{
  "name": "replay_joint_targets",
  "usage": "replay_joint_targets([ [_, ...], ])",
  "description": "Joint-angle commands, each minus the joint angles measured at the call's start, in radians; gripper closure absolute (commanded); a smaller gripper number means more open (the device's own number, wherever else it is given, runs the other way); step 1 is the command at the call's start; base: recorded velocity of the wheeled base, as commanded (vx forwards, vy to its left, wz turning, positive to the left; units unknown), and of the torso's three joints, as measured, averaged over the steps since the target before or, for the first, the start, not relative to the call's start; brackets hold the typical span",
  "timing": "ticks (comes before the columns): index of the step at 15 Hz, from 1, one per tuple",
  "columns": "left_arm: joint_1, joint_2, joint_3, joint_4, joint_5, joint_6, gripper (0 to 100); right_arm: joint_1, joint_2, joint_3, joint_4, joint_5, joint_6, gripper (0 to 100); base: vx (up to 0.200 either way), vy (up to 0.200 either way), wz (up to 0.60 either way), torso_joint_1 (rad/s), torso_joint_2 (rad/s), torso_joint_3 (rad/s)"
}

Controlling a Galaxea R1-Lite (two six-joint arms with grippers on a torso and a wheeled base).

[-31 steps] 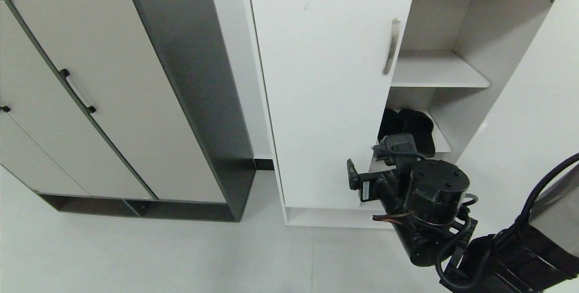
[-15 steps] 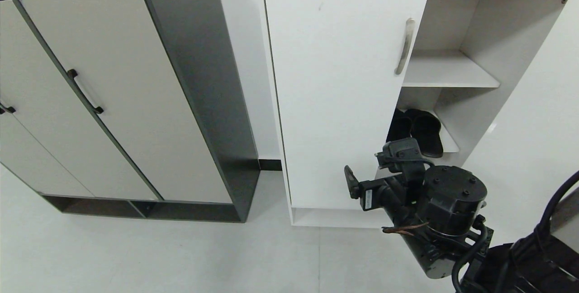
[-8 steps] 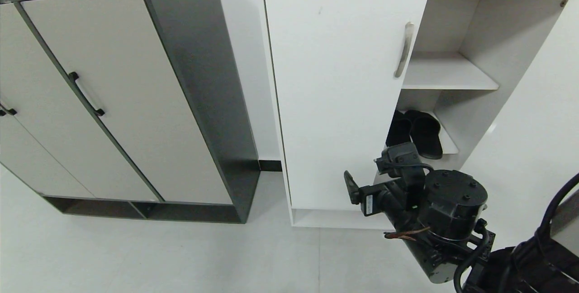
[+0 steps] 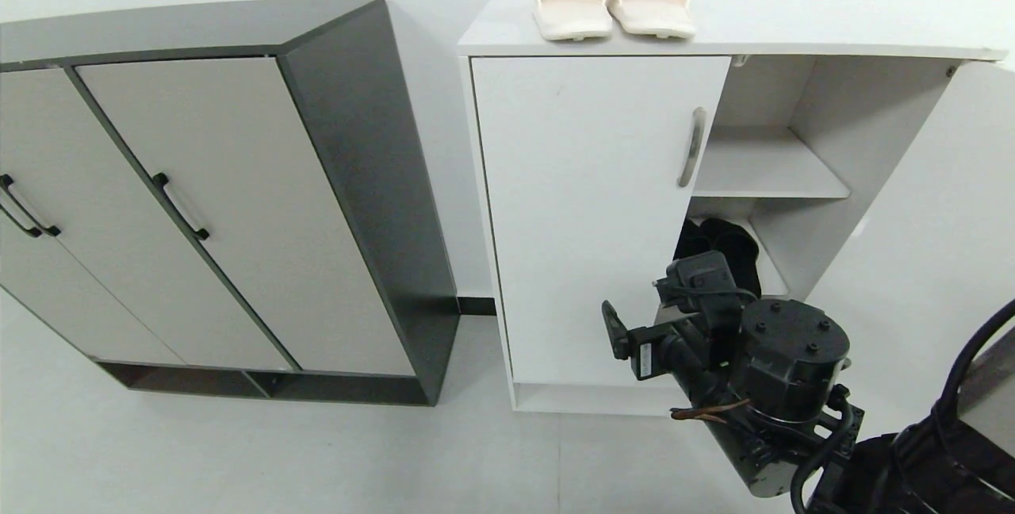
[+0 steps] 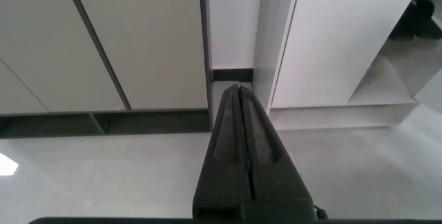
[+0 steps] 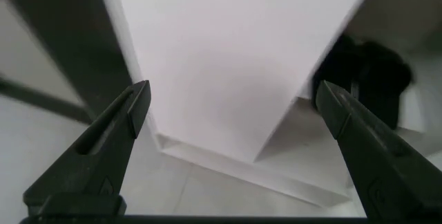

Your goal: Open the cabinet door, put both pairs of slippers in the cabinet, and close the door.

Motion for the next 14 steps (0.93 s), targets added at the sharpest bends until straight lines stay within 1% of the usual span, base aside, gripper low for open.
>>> replay_joint_targets([
  [1,0.0,0.0,0.0,0.001,0.0,0.0,100,0.001,0.004,0.002,0.0,0.0,0.0,0,0.0,0.0,0.0,0.124,-0.46,-0.344],
  [7,0.0,0.0,0.0,0.0,0.002,-0.003,100,0.003,0.004,-0.002,-0.001,0.0,0.0,0,0.0,0.0,0.0,0.146,-0.47,-0.325],
  [14,0.0,0.0,0.0,0.0,0.002,-0.003,100,0.003,0.001,-0.002,-0.009,0.0,-0.001,0,0.0,0.0,0.0,0.195,-0.5,-0.315],
])
